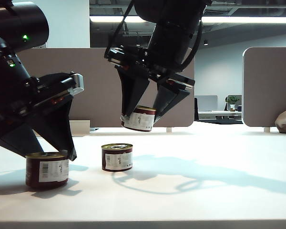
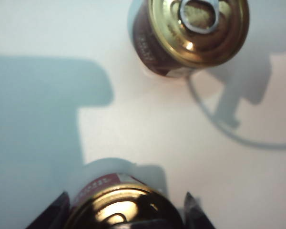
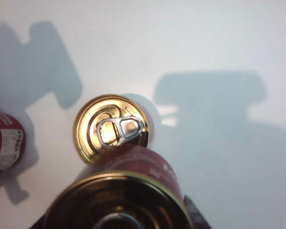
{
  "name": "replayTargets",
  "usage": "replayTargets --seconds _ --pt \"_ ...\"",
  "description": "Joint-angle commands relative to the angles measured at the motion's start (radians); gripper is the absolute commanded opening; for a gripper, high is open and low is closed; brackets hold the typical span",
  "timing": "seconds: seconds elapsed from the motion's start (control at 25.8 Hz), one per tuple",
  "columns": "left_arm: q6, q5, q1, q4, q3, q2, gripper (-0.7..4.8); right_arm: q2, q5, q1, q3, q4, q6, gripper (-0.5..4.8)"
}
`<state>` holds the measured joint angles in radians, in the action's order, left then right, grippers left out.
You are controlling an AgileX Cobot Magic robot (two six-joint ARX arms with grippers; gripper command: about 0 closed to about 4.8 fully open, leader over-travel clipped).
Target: Pick up the cans one by one and stack them together.
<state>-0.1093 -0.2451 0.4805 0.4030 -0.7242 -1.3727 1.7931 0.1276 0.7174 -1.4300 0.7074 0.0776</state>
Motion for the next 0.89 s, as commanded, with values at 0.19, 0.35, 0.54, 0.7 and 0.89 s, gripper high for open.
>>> replayTargets --seconds 0.19,0.35,0.54,0.7,0.89 --pt "-0.003 -0.002 0.000 -0.015 -0.105 0.005 2.05 -0.006 -0.021 0.000 -0.006 0.024 0.000 2.06" --pt "0.001 0.000 0.000 -0.010 -0.156 0.004 2.05 -0.009 -0.023 -0.005 -0.007 0.045 0.000 2.06" --pt "0.005 0.006 0.000 -0.056 -0.169 -0.002 2.05 -0.027 -0.068 -0.017 -0.008 0.076 -0.004 2.07" --pt "0.004 -0.013 0.000 -0.090 -0.170 -0.037 2.05 -0.054 -0.070 -0.040 -0.008 0.090 -0.003 2.06" --pt "-0.003 -0.033 0.000 -0.147 -0.172 -0.060 2.05 -0.081 -0.084 -0.053 -0.008 0.105 -0.003 2.06"
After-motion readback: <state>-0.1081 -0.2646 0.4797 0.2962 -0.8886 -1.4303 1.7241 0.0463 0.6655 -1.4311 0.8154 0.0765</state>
